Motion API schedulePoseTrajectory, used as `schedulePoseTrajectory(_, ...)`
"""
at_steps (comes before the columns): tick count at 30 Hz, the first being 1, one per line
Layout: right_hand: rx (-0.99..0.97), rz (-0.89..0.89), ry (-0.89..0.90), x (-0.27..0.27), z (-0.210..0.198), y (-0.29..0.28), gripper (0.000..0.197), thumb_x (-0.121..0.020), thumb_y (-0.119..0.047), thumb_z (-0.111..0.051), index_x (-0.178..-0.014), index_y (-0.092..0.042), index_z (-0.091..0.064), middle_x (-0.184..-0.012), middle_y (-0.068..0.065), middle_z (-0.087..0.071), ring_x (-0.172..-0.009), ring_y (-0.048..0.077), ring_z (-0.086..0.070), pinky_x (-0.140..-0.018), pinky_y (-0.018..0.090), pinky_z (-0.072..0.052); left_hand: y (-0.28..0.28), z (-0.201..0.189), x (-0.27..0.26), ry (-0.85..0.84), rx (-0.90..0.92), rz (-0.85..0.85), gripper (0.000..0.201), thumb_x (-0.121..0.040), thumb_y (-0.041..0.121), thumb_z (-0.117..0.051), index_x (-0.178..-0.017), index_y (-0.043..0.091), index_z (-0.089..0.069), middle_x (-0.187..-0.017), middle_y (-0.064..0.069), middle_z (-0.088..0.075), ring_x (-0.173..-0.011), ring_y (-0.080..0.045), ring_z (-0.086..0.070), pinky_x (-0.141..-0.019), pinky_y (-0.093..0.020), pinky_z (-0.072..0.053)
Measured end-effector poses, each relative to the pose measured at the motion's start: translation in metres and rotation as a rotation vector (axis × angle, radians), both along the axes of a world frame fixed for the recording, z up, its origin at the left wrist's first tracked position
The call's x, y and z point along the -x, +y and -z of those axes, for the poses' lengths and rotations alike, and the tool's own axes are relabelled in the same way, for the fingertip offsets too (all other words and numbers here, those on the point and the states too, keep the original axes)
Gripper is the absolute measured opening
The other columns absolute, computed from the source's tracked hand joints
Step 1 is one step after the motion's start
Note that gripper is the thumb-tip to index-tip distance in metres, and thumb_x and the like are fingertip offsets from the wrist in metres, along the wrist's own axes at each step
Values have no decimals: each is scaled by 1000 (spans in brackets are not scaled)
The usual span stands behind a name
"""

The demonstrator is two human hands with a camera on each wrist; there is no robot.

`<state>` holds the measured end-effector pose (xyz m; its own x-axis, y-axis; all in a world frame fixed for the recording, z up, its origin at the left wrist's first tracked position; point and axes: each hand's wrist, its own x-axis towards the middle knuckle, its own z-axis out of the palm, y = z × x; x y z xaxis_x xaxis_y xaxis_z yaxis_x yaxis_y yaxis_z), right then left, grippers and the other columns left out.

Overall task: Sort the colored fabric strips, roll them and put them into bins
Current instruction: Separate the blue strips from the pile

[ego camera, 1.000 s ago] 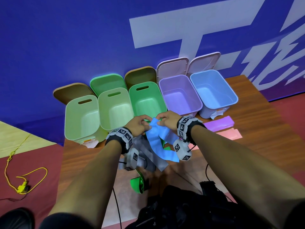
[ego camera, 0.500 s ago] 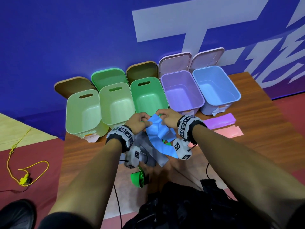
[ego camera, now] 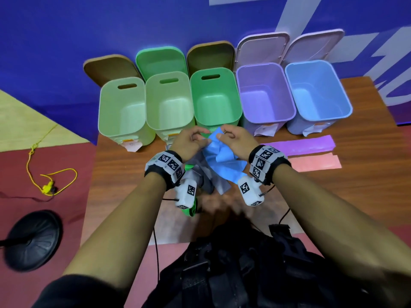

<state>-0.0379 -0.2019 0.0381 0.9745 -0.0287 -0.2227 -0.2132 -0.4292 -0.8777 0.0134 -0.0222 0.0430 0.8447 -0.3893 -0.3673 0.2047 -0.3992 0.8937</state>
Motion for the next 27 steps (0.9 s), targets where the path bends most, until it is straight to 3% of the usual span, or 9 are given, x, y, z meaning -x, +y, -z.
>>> schedulePoseTrajectory(5,-137,7,-51,16,3,-9,28,-97,-17,-59,-76,-7,-44,-66,8,-23,-65,21,-23,-61,31,-22,7,2,14,-50,-31,-63,9,-92,5,-66,-100,9,-68,-85,-13,-63,-66,-5,-56,-64,-13,-45)
schedulePoseTrajectory(8,-253,87,-31,24,1,-17,40,-89,-37,-66,-86,0,-53,-68,9,-31,-67,21,-29,-64,30,-27,12,2,21,-97,-30,-94,10,-94,3,-62,-91,10,-68,-79,-8,-64,-58,4,-54,-63,-15,-46)
schedulePoseTrajectory(9,-292,106,-23,27,2,-20,43,-88,-39,-68,-88,1,-55,-66,10,-36,-66,19,-33,-64,29,-30,13,2,22,-109,-30,-105,13,-94,3,-61,-88,12,-67,-75,-4,-63,-60,1,-55,-65,-18,-46)
schedulePoseTrajectory(11,-360,115,-27,33,-3,-21,17,-95,-24,-66,-89,-8,-62,-64,0,-52,-63,11,-46,-63,25,-40,14,1,23,-119,-19,-125,18,-95,5,-60,-85,18,-66,-75,-4,-63,-66,-9,-55,-69,-26,-46)
schedulePoseTrajectory(13,-410,68,-41,38,-7,-20,4,-94,-16,-63,-93,-18,-66,-80,2,-66,-75,12,-59,-72,27,-49,10,-4,24,-108,23,-144,16,-95,5,-60,-86,17,-66,-82,-12,-63,-73,-17,-56,-73,-32,-47)
schedulePoseTrajectory(15,-447,30,-45,42,-13,-15,7,-90,-19,-64,-97,-18,-67,-88,8,-69,-83,17,-61,-77,30,-49,2,-13,26,-102,72,-144,12,-94,4,-61,-89,13,-67,-81,-14,-63,-72,-20,-57,-73,-35,-50)
schedulePoseTrajectory(18,-517,27,-32,47,-22,-11,12,-90,-11,-62,-102,-13,-64,-85,2,-71,-79,13,-64,-73,25,-51,-11,-28,31,-93,159,-115,13,-92,-1,-61,-92,11,-66,-83,-17,-64,-73,-21,-59,-74,-34,-52)
schedulePoseTrajectory(21,-575,64,-57,52,-31,-8,15,-88,-15,-60,-103,-13,-62,-90,16,-65,-84,22,-58,-71,29,-47,-19,-40,35,-87,238,-102,18,-91,-5,-61,-92,12,-66,-88,-26,-63,-79,-27,-58,-77,-41,-50)
schedulePoseTrajectory(27,-576,108,-57,56,-39,-12,33,-88,-18,-58,-113,4,-58,-102,18,-64,-92,21,-56,-78,34,-42,-25,-48,41,-88,312,-80,19,-90,-5,-64,-90,13,-69,-88,-18,-69,-81,-26,-61,-75,-37,-53)
